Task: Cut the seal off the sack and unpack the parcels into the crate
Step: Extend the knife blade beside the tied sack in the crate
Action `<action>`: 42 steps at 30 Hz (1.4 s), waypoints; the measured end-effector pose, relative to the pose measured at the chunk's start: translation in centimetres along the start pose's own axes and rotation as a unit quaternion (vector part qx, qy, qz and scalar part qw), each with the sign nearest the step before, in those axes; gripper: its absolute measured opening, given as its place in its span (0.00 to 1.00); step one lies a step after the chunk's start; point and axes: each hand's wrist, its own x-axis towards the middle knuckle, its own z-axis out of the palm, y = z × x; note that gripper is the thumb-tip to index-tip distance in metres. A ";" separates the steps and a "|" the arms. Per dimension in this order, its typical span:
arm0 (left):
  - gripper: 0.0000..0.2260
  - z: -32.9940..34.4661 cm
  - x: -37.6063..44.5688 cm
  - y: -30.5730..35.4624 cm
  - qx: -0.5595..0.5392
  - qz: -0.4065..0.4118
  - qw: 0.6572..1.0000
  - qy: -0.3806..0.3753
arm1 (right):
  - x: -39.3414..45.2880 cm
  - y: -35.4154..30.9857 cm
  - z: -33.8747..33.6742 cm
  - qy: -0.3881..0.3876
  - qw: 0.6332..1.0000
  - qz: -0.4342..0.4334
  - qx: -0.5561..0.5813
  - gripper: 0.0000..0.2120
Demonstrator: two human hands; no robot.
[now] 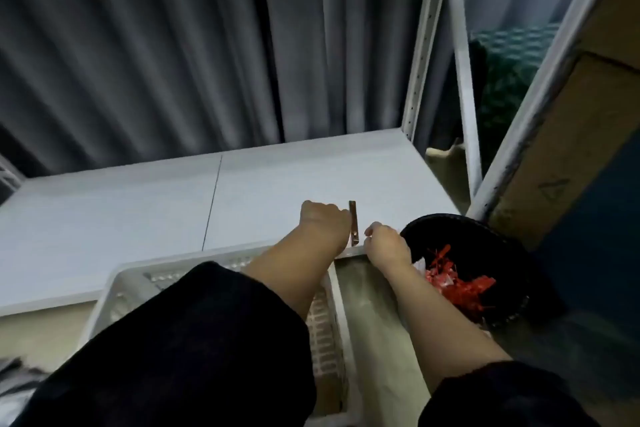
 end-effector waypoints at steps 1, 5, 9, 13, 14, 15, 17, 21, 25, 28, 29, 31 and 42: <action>0.18 0.4 0.4 0.1 0.013 0.002 1.000 -0.015 | 0.7 0.2 1.0 -0.019 1.000 -0.002 0.000 0.17; 0.17 3.9 2.8 -0.1 0.036 0.010 0.999 -0.033 | 3.6 1.1 5.6 -0.069 0.995 -0.053 -0.044 0.24; 0.19 6.3 4.0 -0.2 0.065 0.021 0.997 -0.023 | 5.8 1.6 9.0 -0.068 0.994 -0.053 -0.069 0.28; 0.19 7.1 4.6 0.2 0.073 0.035 0.997 -0.019 | 7.0 1.9 11.0 -0.074 0.992 -0.048 -0.095 0.29; 0.18 7.3 4.7 0.3 0.073 0.036 0.997 -0.016 | 7.2 1.9 11.4 -0.071 0.992 -0.048 -0.097 0.28; 0.18 7.4 4.8 0.3 0.073 0.037 0.997 -0.013 | 7.4 2.0 11.8 -0.058 0.992 -0.047 -0.097 0.27; 0.17 7.7 4.8 0.3 0.066 0.038 0.997 -0.008 | 7.2 2.1 12.3 -0.011 0.994 -0.054 -0.096 0.24; 0.16 8.1 5.0 0.3 0.060 0.028 0.998 -0.007 | 6.4 2.2 13.3 0.107 0.993 -0.039 -0.022 0.17; 0.16 8.3 5.1 0.5 0.066 0.031 0.997 -0.011 | 6.7 1.7 13.3 0.143 0.973 0.071 0.169 0.11; 0.15 8.5 5.3 0.8 0.069 0.032 0.997 -0.013 | 7.2 1.4 12.7 0.149 0.904 0.196 0.350 0.06; 0.15 8.5 5.3 0.8 0.072 0.031 0.997 -0.015 | 7.6 1.3 12.7 0.146 0.880 0.227 0.390 0.06; 0.16 8.7 5.4 0.8 0.075 0.033 0.997 -0.015 | 8.6 1.4 13.0 0.116 0.833 0.281 0.463 0.09; 0.15 7.4 4.2 0.9 0.085 0.032 0.995 -0.046 | 6.9 1.4 9.8 -0.083 0.638 0.323 0.694 0.16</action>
